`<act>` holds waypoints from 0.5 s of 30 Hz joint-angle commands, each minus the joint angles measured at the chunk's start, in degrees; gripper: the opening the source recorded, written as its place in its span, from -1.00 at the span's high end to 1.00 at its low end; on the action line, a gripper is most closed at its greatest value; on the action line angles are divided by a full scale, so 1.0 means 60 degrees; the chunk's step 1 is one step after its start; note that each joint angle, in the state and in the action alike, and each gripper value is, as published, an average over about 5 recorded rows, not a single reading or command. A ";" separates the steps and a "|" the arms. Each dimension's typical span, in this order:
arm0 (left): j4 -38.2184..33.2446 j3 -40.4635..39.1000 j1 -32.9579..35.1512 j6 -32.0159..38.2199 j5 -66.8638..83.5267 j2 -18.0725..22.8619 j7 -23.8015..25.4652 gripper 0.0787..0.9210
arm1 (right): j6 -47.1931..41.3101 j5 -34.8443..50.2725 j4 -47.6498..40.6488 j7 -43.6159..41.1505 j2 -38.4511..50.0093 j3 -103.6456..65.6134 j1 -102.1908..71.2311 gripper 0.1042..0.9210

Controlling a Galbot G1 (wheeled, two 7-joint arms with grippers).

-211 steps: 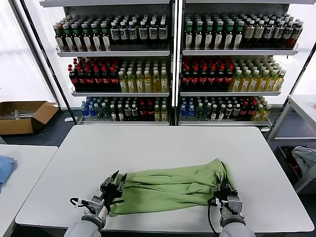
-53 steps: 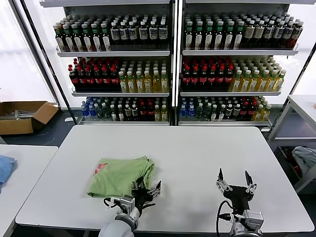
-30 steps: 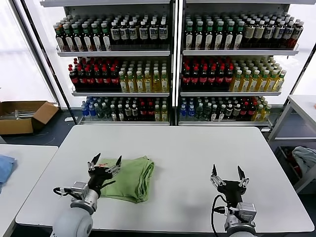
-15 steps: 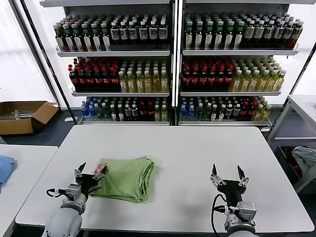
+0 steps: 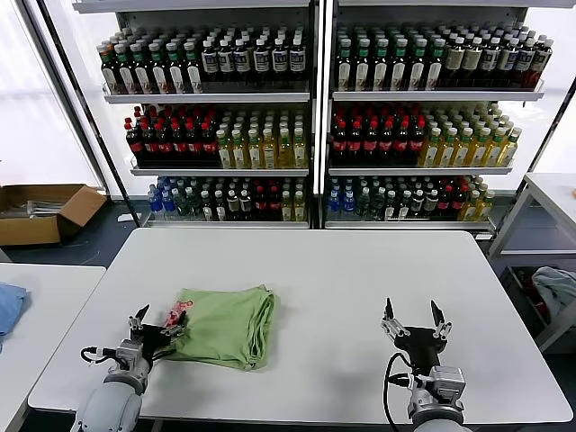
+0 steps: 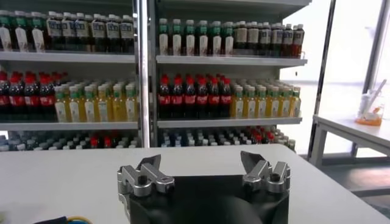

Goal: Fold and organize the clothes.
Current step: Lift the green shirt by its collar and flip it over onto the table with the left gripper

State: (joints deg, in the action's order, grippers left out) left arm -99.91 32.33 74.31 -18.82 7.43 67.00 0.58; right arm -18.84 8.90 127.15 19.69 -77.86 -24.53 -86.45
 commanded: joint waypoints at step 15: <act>-0.0983 0.0093 0.0077 -0.1423 0.4360 0.0038 -0.0197 -0.77 | 0.0093 0.0076 0.0142 -0.0086 0.0147 -0.0168 -0.0255 -0.76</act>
State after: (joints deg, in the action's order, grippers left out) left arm -107.42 32.91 74.97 -24.06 23.36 67.19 -0.54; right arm -18.50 9.20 127.79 19.25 -77.29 -25.19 -87.44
